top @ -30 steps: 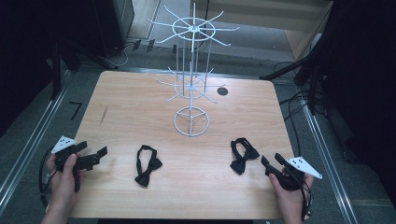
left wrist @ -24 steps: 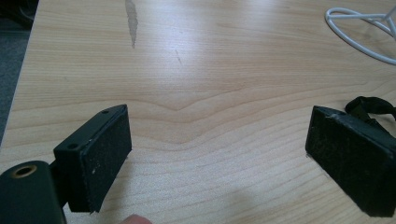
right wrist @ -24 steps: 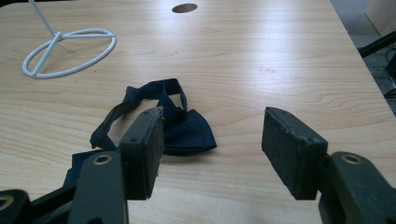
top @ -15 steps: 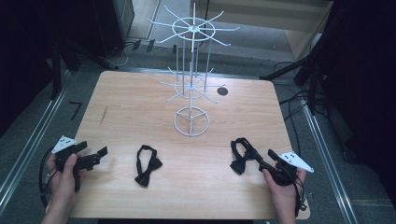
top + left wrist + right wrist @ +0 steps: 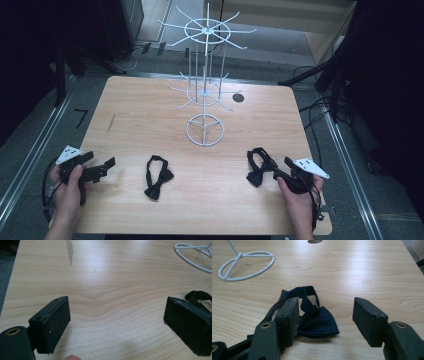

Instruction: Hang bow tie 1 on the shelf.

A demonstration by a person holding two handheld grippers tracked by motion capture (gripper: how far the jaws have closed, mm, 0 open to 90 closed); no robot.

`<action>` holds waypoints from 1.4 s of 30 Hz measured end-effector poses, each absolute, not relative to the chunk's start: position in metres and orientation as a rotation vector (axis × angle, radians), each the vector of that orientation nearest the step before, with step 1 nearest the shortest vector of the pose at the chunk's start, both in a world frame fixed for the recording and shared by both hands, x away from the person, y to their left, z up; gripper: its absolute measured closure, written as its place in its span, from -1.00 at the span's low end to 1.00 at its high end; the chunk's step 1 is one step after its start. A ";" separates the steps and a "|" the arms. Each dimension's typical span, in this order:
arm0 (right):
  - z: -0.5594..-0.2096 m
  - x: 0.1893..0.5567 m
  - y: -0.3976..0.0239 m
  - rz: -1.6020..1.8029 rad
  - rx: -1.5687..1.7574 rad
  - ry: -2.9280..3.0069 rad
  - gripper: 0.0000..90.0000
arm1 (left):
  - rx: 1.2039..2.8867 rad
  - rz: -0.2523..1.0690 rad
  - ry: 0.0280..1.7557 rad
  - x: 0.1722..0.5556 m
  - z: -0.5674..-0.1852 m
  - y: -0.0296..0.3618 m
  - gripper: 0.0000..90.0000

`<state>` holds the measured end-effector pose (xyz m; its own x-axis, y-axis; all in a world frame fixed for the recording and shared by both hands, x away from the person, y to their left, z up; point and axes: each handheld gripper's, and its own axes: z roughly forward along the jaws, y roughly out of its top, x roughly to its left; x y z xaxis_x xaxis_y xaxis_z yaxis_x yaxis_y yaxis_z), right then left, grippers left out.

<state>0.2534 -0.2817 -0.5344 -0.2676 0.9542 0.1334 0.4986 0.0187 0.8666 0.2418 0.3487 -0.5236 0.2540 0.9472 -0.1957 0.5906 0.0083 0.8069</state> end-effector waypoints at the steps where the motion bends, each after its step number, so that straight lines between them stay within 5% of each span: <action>1: -0.535 0.255 -0.280 1.178 1.473 1.808 -0.13 | 1.683 0.532 1.436 0.242 -0.524 0.349 -0.83; 28: -0.545 0.280 -0.270 1.089 1.592 1.872 0.05 | 1.684 0.531 1.437 0.242 -0.524 0.348 -0.83; 36: -0.548 0.282 -0.272 1.079 1.622 1.916 0.38 | 1.686 0.532 1.436 0.242 -0.524 0.348 -0.83; 42: -0.546 0.280 -0.274 1.095 1.623 1.945 0.82 | 1.686 0.532 1.436 0.242 -0.524 0.348 -0.83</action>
